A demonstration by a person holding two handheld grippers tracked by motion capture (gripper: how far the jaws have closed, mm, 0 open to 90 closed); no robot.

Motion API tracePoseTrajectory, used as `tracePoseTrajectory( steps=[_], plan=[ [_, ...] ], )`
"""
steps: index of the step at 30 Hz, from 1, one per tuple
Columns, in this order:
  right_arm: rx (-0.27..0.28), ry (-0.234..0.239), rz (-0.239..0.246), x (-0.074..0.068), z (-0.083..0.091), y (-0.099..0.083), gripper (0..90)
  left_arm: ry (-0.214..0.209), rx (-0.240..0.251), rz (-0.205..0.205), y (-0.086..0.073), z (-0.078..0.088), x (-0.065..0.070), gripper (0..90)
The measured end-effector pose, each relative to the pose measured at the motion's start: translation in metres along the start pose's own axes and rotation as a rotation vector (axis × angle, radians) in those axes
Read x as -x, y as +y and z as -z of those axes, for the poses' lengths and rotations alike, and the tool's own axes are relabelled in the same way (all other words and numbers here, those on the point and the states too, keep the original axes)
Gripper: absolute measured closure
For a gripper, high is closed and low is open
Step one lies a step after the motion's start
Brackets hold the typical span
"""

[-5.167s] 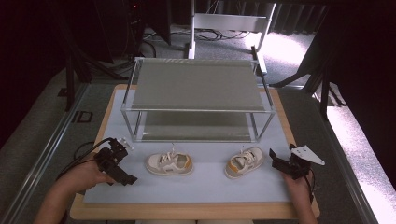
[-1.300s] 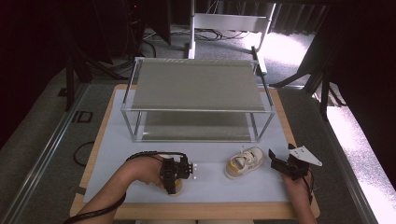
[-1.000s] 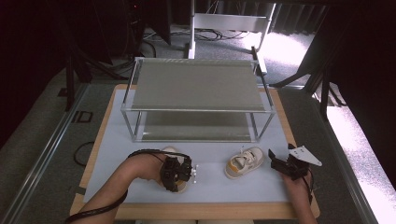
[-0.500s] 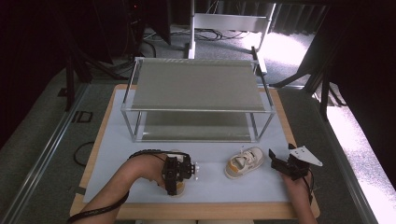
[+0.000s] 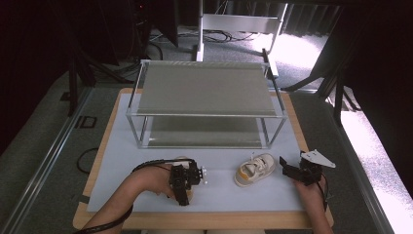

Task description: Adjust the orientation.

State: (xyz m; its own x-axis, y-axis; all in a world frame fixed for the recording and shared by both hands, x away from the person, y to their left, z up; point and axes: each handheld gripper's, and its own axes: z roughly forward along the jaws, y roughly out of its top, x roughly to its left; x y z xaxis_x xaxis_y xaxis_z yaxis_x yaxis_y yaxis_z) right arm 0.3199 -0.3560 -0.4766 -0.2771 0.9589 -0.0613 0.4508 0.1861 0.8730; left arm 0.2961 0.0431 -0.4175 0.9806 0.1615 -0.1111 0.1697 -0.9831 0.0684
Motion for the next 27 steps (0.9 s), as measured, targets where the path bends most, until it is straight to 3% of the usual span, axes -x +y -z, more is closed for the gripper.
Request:
tracePoseTrajectory(
  steps=[2, 7, 11, 15, 17, 21, 25, 27],
  plan=[
    [-0.020, 0.023, -0.027, 0.002, 0.004, 0.003, 12.6, -0.002, -0.006, -0.002, 0.000, 0.000, 0.000, 41.4],
    [-0.079, 0.054, -0.032, 0.003, 0.015, 0.016, 12.0, -0.005, -0.040, -0.015, -0.001, -0.003, 0.000, 42.6],
    [-0.131, 0.081, -0.020, 0.001, 0.019, 0.026, 11.0, -0.008, -0.050, -0.023, -0.001, -0.003, 0.000, 44.1],
    [-0.156, 0.089, 0.028, -0.003, 0.024, 0.037, 13.7, -0.008, -0.058, -0.028, 0.000, -0.003, 0.000, 44.1],
    [-0.197, 0.161, 0.027, -0.002, 0.025, 0.044, 21.6, -0.010, -0.061, -0.027, 0.001, -0.004, 0.000, 44.2],
    [-0.244, 0.202, 0.029, -0.005, 0.029, 0.056, 21.0, -0.017, -0.068, -0.029, 0.002, -0.003, -0.001, 44.2],
    [-0.305, 0.307, -0.028, -0.008, 0.032, 0.068, 25.6, -0.020, -0.072, -0.032, 0.002, -0.003, -0.001, 44.2],
    [-0.335, 0.304, -0.017, -0.014, 0.033, 0.073, 26.7, -0.017, -0.076, -0.033, 0.002, -0.003, -0.001, 44.1]
  ],
)
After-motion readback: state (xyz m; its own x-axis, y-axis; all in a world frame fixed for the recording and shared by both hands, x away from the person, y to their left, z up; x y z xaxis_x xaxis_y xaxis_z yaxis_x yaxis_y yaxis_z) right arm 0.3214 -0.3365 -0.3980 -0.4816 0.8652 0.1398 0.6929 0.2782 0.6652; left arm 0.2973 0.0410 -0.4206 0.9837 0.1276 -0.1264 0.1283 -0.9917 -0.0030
